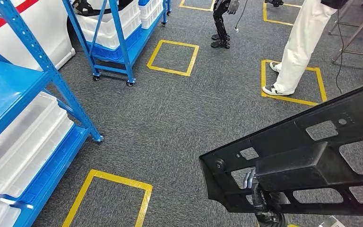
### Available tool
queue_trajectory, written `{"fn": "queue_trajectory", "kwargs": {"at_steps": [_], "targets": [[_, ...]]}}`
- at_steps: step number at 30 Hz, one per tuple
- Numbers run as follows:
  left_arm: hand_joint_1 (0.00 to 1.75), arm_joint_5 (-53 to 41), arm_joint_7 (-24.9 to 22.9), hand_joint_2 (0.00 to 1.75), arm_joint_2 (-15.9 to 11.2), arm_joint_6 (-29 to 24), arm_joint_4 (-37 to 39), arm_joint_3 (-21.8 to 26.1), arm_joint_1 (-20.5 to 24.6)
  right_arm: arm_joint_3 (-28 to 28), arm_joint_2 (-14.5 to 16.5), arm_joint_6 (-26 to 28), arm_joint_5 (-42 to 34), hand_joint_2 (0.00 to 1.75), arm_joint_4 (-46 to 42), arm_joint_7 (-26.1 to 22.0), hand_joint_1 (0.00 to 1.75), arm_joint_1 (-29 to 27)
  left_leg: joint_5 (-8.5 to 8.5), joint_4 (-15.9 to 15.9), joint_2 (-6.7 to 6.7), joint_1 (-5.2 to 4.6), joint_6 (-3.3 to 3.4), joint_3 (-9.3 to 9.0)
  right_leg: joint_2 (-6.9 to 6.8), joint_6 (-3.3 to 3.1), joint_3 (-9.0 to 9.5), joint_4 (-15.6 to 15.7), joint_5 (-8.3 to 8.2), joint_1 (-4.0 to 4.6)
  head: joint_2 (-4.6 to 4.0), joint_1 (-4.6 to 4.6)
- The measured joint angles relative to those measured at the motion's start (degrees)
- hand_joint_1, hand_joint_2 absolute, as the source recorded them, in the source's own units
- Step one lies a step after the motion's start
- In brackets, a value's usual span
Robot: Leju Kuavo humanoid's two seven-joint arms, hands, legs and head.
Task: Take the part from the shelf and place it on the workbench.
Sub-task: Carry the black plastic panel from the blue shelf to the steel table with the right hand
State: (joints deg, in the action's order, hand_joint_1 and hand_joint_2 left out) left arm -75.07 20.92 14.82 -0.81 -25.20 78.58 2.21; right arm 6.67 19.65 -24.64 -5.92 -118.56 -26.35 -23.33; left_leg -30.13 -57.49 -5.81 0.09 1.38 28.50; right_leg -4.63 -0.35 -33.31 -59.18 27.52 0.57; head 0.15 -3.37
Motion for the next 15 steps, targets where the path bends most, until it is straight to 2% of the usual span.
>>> {"fn": "queue_trajectory", "kwargs": {"at_steps": [1,2,3,4,6,7,8,9,10,11,12,13,14,15], "targets": [[0.00,0.0,0.0,0.00,0.0,0.0,0.0,0.0,0.0,0.0,0.0,0.0,0.0,1.75,0.0,0.0,1.75,0.0,-0.10,0.1,-0.57,-0.07,-0.24,-0.12,0.60,-0.25,-0.12,0.1,-0.07,0.18,0.00,-0.01],[0.00,0.0,0.0,0.00,0.0,0.0,0.0,0.0,0.1,0.0,0.0,0.0,0.0,1.75,0.0,0.0,1.75,0.0,-0.28,0.1,-0.88,-0.01,-0.50,-0.21,1.35,-0.55,-0.11,0.4,-0.23,0.00,0.00,0.00],[0.00,0.0,0.0,0.00,0.0,0.0,0.0,0.0,0.1,0.0,0.0,0.0,0.0,1.75,0.0,0.0,1.75,-0.1,-0.62,-0.2,-0.34,0.05,-0.76,-0.25,1.97,-0.84,-0.03,0.7,-0.42,-0.16,0.00,-0.01],[0.00,0.0,0.0,0.00,0.0,0.0,0.0,0.0,0.2,0.0,0.0,0.0,0.0,1.75,0.0,0.0,1.75,0.0,-1.52,-1.3,0.99,0.17,-1.04,0.13,2.59,-1.21,0.09,1.1,-0.65,-0.38,0.00,-0.01],[0.00,0.0,0.1,0.00,0.0,0.0,0.0,0.0,0.1,0.0,0.1,0.0,0.0,1.75,0.0,0.0,1.75,0.1,-4.88,-7.1,4.30,0.41,-1.50,2.60,3.81,-1.72,0.22,1.4,-0.89,-0.59,0.00,-0.01],[0.00,0.0,0.1,0.00,0.0,0.0,0.0,0.0,0.0,0.0,0.2,-0.1,0.0,1.75,0.1,0.0,1.75,0.2,-6.73,-11.0,5.18,0.52,-1.68,4.48,4.53,-1.88,0.17,1.4,-0.92,-0.62,0.00,0.00],[0.00,0.0,0.1,0.00,0.0,0.0,0.0,0.0,0.0,0.0,0.2,-0.1,0.0,1.75,0.1,0.1,1.75,0.2,-7.81,-14.3,5.43,0.56,-1.85,6.13,5.33,-1.92,0.14,1.3,-0.91,-0.62,0.00,0.00],[0.00,0.0,0.1,0.00,0.0,0.0,0.0,0.0,-0.1,0.0,0.2,-0.1,0.0,1.75,0.1,0.1,1.75,0.2,-7.81,-15.9,5.47,0.62,-1.99,7.09,6.16,-1.91,0.14,1.2,-0.89,-0.65,0.00,0.00],[0.00,-0.1,0.1,0.00,0.0,0.0,0.0,0.0,-0.2,0.0,0.2,0.0,0.0,1.75,0.2,0.1,1.75,0.1,-6.58,-15.3,5.54,0.70,-2.10,7.05,7.05,-1.82,0.14,1.0,-0.83,-0.71,0.00,0.01],[0.00,-0.2,0.1,0.00,0.0,0.0,0.0,0.0,-0.2,0.0,0.3,0.0,0.0,1.75,0.2,0.2,1.75,0.1,-4.47,-12.7,5.80,0.84,-2.19,6.05,7.92,-1.65,0.15,0.7,-0.72,-0.81,0.00,0.01],[0.00,-0.4,0.1,0.00,0.0,0.0,0.0,0.0,-0.2,0.0,0.3,0.0,0.0,1.75,0.2,0.2,1.75,0.1,-2.25,-8.9,6.64,1.07,-2.25,4.55,8.73,-1.40,0.12,0.4,-0.55,-0.92,0.00,0.01],[0.00,-0.6,0.1,0.00,0.0,0.0,0.0,0.0,-0.2,0.0,0.3,0.1,-0.2,1.75,0.1,0.2,1.75,0.1,-0.72,-5.4,8.09,1.24,-2.29,3.09,9.45,-1.08,-0.04,-0.1,-0.35,-0.92,0.00,0.01],[0.00,-0.8,0.1,0.00,0.0,0.0,0.0,0.0,-0.1,0.0,0.3,0.1,-0.4,1.75,0.1,0.1,1.75,0.0,0.06,-3.0,9.31,1.36,-2.17,2.13,10.11,-0.71,-0.30,-0.4,-0.24,-0.95,0.00,0.01],[0.00,-1.0,0.1,0.00,0.0,0.1,0.0,0.0,-0.1,0.0,0.3,0.1,-0.7,1.75,0.0,0.1,1.75,-0.1,0.14,-1.8,10.22,1.36,-1.97,1.71,10.72,-0.33,-0.58,-0.7,-0.23,-0.96,0.00,0.00]]}}
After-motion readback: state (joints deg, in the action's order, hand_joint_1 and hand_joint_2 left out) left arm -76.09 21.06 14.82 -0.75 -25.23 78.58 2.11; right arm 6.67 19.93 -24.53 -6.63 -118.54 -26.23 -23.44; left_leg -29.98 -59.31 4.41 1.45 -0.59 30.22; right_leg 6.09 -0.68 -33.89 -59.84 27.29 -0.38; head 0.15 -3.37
